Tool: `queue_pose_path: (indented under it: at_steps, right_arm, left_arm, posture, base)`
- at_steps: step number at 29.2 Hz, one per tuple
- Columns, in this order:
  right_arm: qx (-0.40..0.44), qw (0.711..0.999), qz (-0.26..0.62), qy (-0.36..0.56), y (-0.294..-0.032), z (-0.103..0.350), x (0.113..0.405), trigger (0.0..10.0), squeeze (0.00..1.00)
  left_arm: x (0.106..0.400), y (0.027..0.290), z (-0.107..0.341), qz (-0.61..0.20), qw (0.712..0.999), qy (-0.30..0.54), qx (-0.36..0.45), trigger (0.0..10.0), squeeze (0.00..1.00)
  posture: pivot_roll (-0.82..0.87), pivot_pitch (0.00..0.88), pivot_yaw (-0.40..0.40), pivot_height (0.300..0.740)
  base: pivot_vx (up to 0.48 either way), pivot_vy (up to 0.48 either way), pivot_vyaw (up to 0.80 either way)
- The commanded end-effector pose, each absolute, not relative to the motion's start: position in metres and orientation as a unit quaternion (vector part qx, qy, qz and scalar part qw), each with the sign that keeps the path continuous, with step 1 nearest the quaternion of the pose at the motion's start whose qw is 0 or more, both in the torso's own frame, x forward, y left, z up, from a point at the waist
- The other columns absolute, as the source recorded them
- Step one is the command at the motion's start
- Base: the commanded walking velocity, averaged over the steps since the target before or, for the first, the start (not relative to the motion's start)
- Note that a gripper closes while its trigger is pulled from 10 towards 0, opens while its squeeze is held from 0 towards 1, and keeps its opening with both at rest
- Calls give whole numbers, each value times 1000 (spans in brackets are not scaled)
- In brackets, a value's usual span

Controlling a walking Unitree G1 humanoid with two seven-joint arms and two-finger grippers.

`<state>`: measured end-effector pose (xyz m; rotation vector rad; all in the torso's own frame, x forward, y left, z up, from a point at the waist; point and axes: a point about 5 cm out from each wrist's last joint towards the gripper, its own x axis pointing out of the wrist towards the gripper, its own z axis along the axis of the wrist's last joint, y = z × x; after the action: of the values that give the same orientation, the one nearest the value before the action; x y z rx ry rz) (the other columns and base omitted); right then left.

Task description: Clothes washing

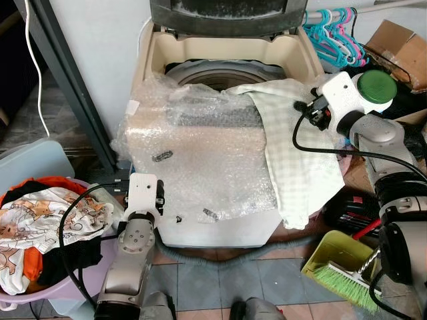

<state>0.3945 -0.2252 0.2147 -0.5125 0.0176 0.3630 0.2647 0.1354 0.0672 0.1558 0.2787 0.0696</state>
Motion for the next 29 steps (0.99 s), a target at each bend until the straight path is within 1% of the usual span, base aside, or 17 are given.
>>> queue_pose_path:
  at_steps: [1, 4, 7, 10, 15, 16, 19, 23, 25, 26, 28, 29]
  right_arm:
    - [-235, 958, 162, 7, -226, 222, 399, 0, 0]
    - [-235, 958, 163, 5, -221, 225, 401, 0, 0]
    - [-257, 948, 188, 6, -208, 232, 406, 0, 0]
    - [-260, 946, 193, 15, -206, 231, 407, 0, 0]
    - [-266, 941, 199, 58, -209, 221, 406, 0, 0]
    - [-265, 940, 198, 78, -212, 214, 405, 0, 0]
    - [-266, 939, 194, 96, -216, 209, 404, 0, 0]
    - [-264, 944, 161, 116, -224, 208, 405, 0, 0]
    - [-264, 948, 143, 109, -223, 215, 408, 0, 0]
    - [-251, 955, 141, 78, -214, 225, 412, 0, 0]
    - [-241, 959, 139, 58, -209, 231, 414, 0, 0]
    - [-230, 962, 147, 32, -200, 240, 416, 0, 0]
  left_arm:
    - [266, 134, 67, 38, 987, 138, 78, 10000, 0]
    - [266, 134, 68, 39, 987, 138, 77, 10000, 0]
    - [264, 135, 67, 45, 987, 138, 75, 10000, 0]
    - [264, 136, 67, 48, 986, 138, 75, 10000, 0]
    - [263, 137, 66, 51, 986, 138, 75, 10000, 0]
    - [262, 137, 66, 52, 986, 139, 75, 10000, 0]
    - [262, 138, 66, 53, 986, 139, 75, 10000, 0]
    - [265, 139, 68, 56, 986, 137, 75, 10000, 0]
    - [266, 139, 69, 57, 986, 135, 74, 10000, 0]
    - [266, 139, 70, 58, 987, 134, 73, 10000, 0]
    - [266, 138, 70, 58, 987, 133, 72, 10000, 0]
    - [266, 138, 70, 58, 987, 133, 72, 10000, 0]
  posture:
    - [-23, 45, -57, 740]
    - [-23, 45, -57, 740]
    - [-16, 45, -73, 740]
    - [-13, 45, -77, 740]
    - [-11, 47, -79, 740]
    - [-11, 46, -80, 740]
    - [-10, 45, -81, 740]
    - [-7, 42, -87, 740]
    - [-4, 42, -91, 740]
    - [-2, 42, -93, 740]
    - [-2, 42, -93, 740]
    - [0, 43, -93, 740]
  base:
    - [0, 0, 0]
    - [0, 0, 0]
    - [0, 0, 0]
    - [0, 0, 0]
    - [0, 0, 0]
    - [0, 0, 0]
    - [0, 0, 0]
    - [0, 0, 0]
    - [0, 0, 0]
    - [0, 0, 0]
    - [0, 0, 0]
    - [0, 0, 0]
